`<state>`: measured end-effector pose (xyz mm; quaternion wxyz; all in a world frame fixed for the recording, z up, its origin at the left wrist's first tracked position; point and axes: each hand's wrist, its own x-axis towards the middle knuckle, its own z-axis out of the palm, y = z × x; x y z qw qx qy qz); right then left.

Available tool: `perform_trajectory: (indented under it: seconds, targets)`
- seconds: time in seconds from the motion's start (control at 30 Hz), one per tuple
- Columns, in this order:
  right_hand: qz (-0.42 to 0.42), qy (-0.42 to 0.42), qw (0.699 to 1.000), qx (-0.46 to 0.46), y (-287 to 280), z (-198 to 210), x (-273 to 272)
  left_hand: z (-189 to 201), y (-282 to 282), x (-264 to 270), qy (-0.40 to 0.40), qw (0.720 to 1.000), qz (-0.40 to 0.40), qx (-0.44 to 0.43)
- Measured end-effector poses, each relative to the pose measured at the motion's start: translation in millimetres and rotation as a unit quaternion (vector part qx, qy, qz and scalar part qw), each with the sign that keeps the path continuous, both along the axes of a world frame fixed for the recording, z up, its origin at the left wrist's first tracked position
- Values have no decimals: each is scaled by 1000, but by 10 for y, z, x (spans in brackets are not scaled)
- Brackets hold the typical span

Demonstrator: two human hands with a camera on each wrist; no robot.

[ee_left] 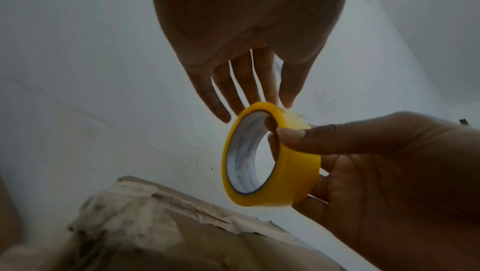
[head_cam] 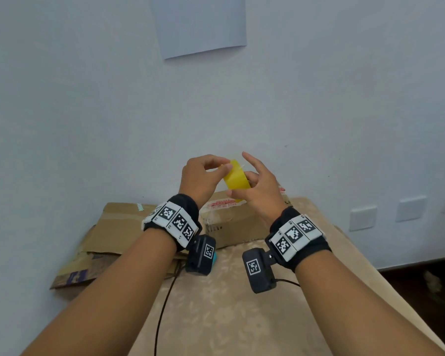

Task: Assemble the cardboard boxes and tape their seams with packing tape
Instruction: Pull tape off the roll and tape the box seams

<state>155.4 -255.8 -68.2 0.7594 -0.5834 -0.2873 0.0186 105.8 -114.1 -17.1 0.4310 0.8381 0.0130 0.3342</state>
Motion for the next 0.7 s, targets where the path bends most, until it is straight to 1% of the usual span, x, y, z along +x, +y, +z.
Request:
perform_trajectory:
  seconds: [0.3,0.57,0.7]
  targets:
    - [-1,-27,999,-36,-43,-26,-19,-82,1,-3,4,998,16,-56]
    - [17,-31,997,-62,-19,-63,-72,-154,22,-80,13,998,40,-49]
    - [32,-38,996,-78,-6,-59,-115,-210,11,-122,21,997,73,0]
